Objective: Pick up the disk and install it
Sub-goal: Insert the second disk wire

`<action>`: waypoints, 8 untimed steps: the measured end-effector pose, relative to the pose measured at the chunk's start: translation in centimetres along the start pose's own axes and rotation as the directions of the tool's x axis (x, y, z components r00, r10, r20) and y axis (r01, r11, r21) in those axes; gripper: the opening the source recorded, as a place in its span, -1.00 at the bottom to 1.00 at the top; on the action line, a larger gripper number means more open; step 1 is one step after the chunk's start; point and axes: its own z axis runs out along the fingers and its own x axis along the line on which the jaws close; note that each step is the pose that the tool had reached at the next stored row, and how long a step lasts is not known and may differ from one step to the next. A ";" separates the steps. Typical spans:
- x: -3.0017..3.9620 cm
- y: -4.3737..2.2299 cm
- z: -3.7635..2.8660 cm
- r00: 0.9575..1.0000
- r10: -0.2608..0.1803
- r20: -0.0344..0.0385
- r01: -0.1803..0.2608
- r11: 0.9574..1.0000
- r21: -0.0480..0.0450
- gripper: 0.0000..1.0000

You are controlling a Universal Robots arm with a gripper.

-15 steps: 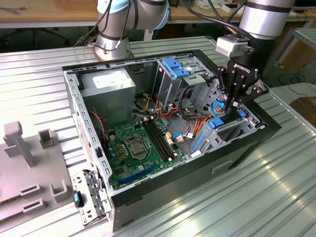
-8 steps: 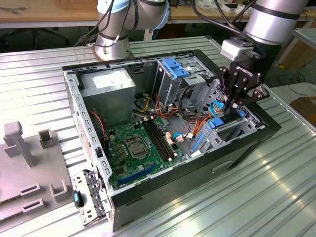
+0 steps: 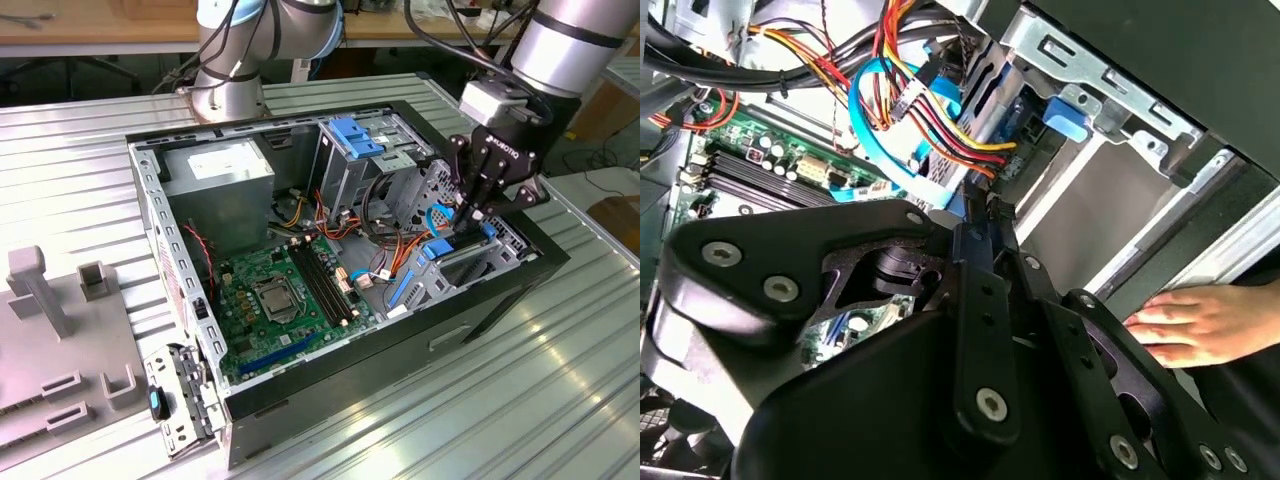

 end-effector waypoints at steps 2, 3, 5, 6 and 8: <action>0.17 -0.04 0.01 1.000 0.000 0.000 0.000 1.000 0.000 -0.68; 0.22 -0.08 0.02 1.000 0.000 0.000 0.000 1.000 -0.001 -0.68; 0.32 -0.45 0.00 1.000 -0.001 0.002 0.001 1.000 -0.012 -0.68; 0.36 -0.50 0.00 1.000 -0.002 0.004 0.002 1.000 -0.019 -0.68; 0.37 -0.55 0.03 1.000 -0.003 0.007 0.003 1.000 -0.026 -0.68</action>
